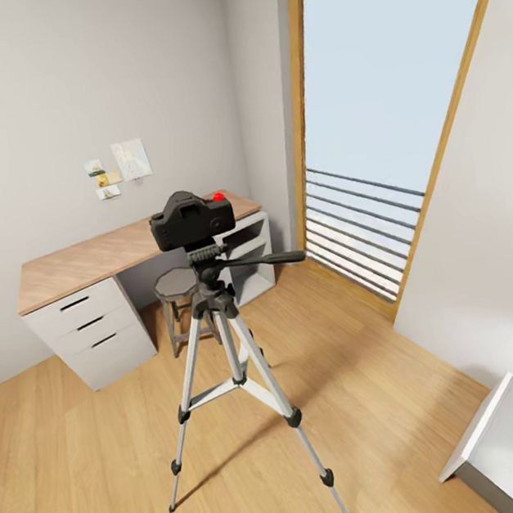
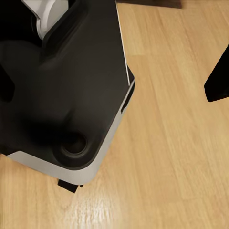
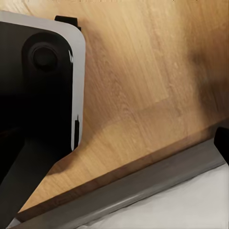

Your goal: Attach the digital camera to the camera tripod in the bedroom.

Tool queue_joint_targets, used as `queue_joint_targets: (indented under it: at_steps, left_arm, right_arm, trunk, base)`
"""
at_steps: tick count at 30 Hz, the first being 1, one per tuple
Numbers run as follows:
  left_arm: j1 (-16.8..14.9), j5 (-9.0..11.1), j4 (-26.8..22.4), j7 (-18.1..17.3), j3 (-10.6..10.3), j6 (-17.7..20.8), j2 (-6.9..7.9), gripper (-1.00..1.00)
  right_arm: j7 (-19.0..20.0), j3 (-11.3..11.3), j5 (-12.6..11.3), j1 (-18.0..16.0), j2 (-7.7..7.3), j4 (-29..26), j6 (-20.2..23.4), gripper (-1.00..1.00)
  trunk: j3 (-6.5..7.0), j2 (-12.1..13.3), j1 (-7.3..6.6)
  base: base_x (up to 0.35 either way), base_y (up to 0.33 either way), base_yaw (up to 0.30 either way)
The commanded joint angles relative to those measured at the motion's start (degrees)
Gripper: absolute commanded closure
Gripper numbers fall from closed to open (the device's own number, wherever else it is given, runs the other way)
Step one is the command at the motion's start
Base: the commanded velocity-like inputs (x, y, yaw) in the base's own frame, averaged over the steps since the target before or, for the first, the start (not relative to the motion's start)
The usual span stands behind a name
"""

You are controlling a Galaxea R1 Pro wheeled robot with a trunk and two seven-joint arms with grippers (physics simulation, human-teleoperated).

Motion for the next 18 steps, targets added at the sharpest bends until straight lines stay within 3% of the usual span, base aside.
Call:
queue_joint_targets:
  at_steps: [1,11,18]
  left_arm:
    - [-0.1,0.5,-0.3,0.3,-0.5,-0.5,0.07,-1.00]
    - [-0.1,0.5,-0.3,0.5,-0.5,-0.7,0.01,-1.00]
    - [-0.1,0.5,-0.3,0.4,-0.5,-0.7,-0.01,-1.00]
  right_arm:
    - [0.1,0.4,-0.3,-0.1,0.00,0.2,-0.3,-1.00]
    - [0.1,0.4,-0.4,0.0,0.18,0.2,0.1,-1.00]
    - [0.3,0.4,-0.5,0.9,1.51,0.3,0.5,-1.00]
  trunk:
    - [-0.02,-0.1,0.03]
    - [0.87,-0.1,0.03]
    - [1.49,-0.1,0.03]
  base:
    - [0.000,0.000,-0.036]
    - [0.000,0.000,-0.010]
    - [0.000,0.000,0.000]
